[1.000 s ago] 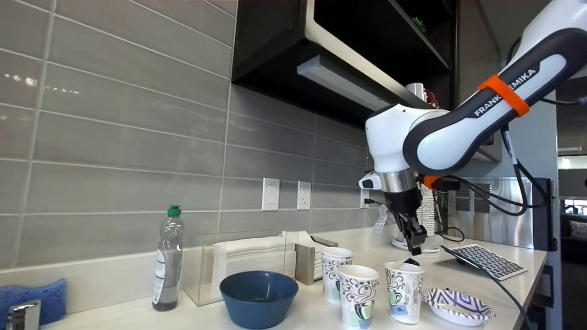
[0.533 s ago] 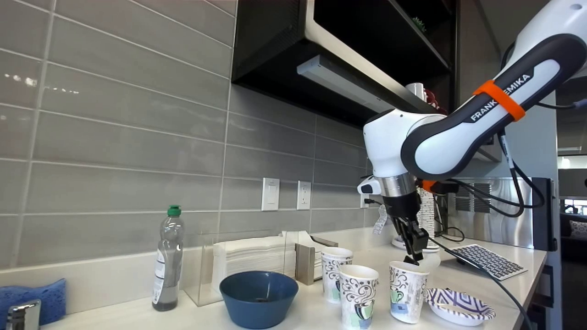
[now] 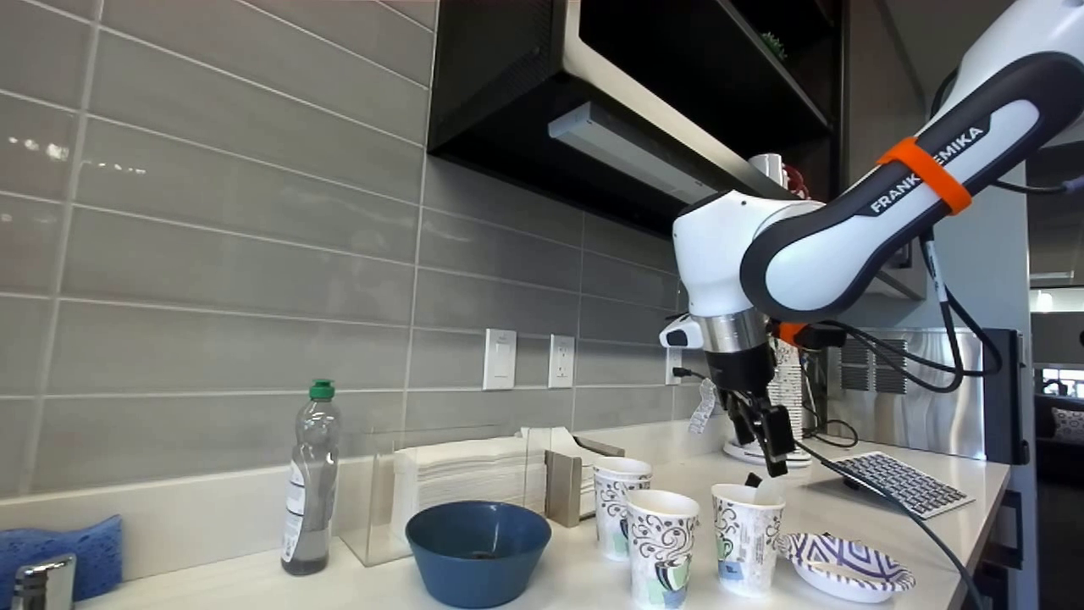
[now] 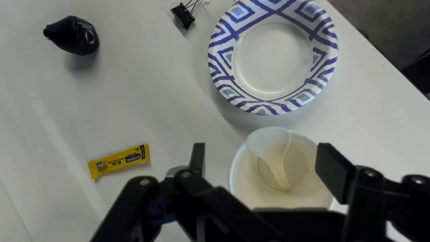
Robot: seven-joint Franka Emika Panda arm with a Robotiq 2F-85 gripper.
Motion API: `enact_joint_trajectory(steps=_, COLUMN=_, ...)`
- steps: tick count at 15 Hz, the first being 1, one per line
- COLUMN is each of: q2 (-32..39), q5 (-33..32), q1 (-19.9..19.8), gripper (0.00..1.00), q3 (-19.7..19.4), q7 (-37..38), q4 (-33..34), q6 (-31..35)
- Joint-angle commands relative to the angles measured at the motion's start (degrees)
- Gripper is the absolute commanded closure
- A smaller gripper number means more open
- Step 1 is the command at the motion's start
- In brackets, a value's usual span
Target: Put the utensils placed on top of the coffee cups into the cups
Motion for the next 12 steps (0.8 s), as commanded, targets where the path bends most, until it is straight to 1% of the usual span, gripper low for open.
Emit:
enact_joint_trajectory(steps=1, q2=-5.15, q5=5.96, q1=0.32, gripper=0.00, q3=-1.70, q7=-0.80, q4=-1.49, q6=0.65)
enact_joint_trajectory(steps=5, q2=-10.96, q5=16.72, q1=0.40, gripper=0.00, q3=-3.80, q7=1.09, q4=-1.79, q6=-3.69)
enact_joint_trajectory(steps=7, q2=-12.98, q5=20.91, q1=0.83, gripper=0.00, q3=-4.57, q7=2.74, q4=-1.65, q6=-2.98)
enact_joint_trajectory(steps=8, q2=-13.71, q5=22.48, q1=1.02, gripper=0.00, q3=-4.68, q7=4.16, q4=-1.70, q6=-1.56)
enact_joint_trajectory(steps=10, q2=-14.39, q5=25.45, q1=1.28, gripper=0.00, q3=-4.29, q7=7.86, q4=-1.47, q6=-0.05)
enact_joint_trajectory(steps=12, q2=-14.17, q5=27.78, q1=1.52, gripper=0.00, q3=-3.39, q7=13.41, q4=-1.09, q6=1.67)
